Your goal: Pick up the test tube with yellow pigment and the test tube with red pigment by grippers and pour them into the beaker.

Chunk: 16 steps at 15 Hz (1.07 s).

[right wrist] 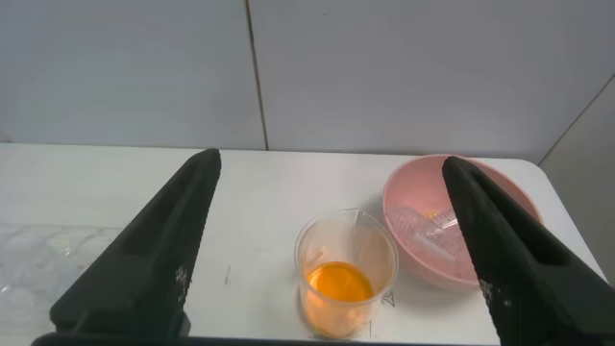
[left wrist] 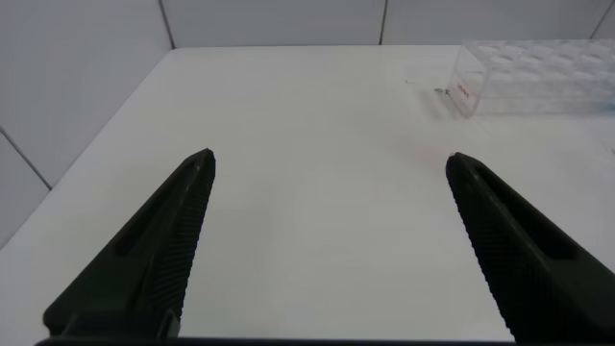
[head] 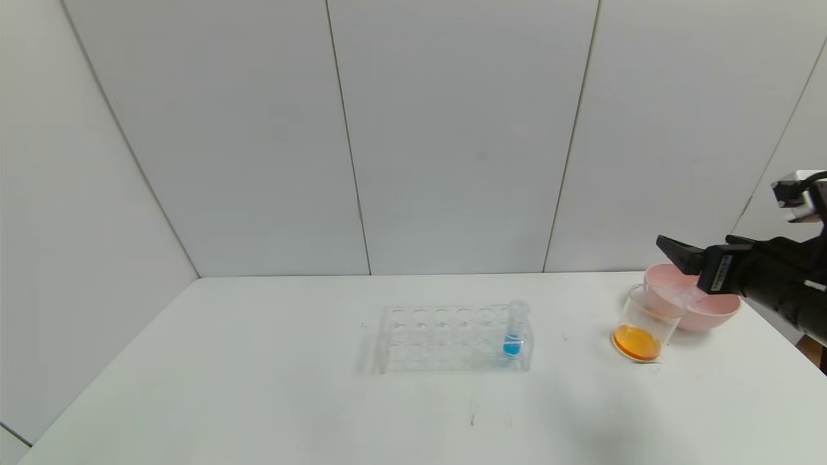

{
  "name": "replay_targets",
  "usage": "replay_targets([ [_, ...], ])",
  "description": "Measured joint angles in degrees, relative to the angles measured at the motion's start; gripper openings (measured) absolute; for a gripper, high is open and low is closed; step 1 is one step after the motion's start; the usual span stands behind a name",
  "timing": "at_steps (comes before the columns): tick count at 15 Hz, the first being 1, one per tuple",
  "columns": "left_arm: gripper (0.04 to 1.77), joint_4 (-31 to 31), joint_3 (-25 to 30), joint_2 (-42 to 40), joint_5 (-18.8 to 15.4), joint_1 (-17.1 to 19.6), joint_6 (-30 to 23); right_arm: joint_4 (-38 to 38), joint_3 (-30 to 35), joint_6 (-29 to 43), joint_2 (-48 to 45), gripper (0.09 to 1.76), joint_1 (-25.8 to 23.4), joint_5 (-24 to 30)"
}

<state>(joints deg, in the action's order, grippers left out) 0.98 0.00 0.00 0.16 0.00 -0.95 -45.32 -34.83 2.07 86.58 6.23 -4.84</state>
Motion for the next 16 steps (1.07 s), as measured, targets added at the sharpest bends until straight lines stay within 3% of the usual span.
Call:
replay_targets([
  [4,1.72,0.00,0.00,0.00,0.00,0.00,0.00,0.13,8.29,-0.02,-12.80,1.68,0.96,-1.01],
  [9,1.72,0.00,0.00,0.00,0.00,0.00,0.00,4.16,16.79,-1.94,-33.61,1.69,-1.57,-3.36],
  [11,1.72,0.00,0.00,0.00,0.00,0.00,0.00,10.54,17.74,-2.50,-43.01,1.70,-2.76,-4.52],
  [16,1.72,0.00,0.00,0.00,0.00,0.00,0.00,38.57,13.89,-3.19,-67.49,1.70,-4.30,-5.91],
])
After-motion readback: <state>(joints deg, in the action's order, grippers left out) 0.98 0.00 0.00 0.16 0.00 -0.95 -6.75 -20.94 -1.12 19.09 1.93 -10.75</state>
